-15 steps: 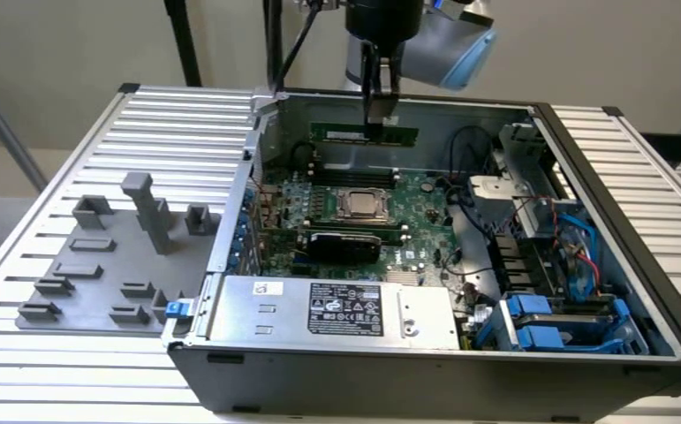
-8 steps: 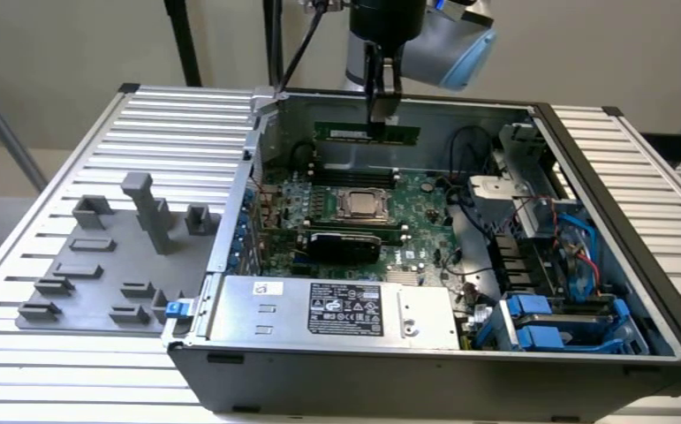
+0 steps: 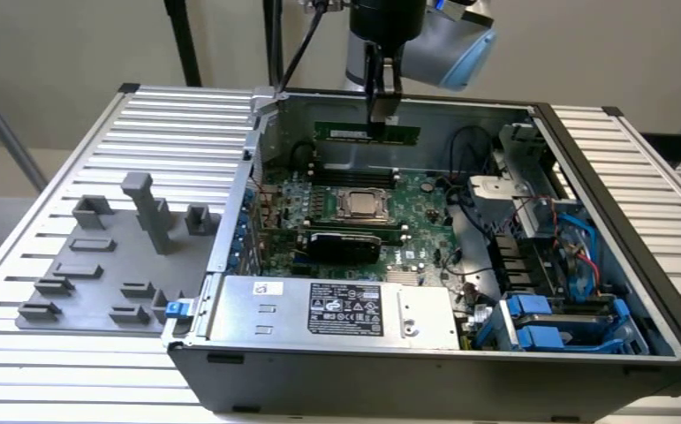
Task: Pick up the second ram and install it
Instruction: 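Insert the second ram into the second slot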
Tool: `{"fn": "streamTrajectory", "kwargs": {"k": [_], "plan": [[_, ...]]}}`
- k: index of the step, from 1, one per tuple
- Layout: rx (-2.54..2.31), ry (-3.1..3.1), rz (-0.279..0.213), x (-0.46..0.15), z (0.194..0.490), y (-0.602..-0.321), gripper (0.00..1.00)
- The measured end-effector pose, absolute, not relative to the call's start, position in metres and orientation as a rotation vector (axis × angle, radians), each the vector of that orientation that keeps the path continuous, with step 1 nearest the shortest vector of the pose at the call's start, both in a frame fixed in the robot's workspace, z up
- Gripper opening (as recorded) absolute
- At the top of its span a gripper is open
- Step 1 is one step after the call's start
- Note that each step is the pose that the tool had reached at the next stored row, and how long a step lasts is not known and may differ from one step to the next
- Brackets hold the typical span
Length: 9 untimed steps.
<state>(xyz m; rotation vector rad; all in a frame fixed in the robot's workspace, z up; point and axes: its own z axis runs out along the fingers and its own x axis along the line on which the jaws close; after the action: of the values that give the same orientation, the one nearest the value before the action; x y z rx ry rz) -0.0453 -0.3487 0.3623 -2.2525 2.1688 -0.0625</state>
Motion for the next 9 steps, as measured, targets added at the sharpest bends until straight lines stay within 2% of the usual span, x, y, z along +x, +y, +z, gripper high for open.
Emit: {"fn": "streamTrajectory", "kwargs": {"k": [9], "plan": [[-2.252, 2.169, -0.063, -0.0453, 0.3623, -0.3487, 0.14]]}}
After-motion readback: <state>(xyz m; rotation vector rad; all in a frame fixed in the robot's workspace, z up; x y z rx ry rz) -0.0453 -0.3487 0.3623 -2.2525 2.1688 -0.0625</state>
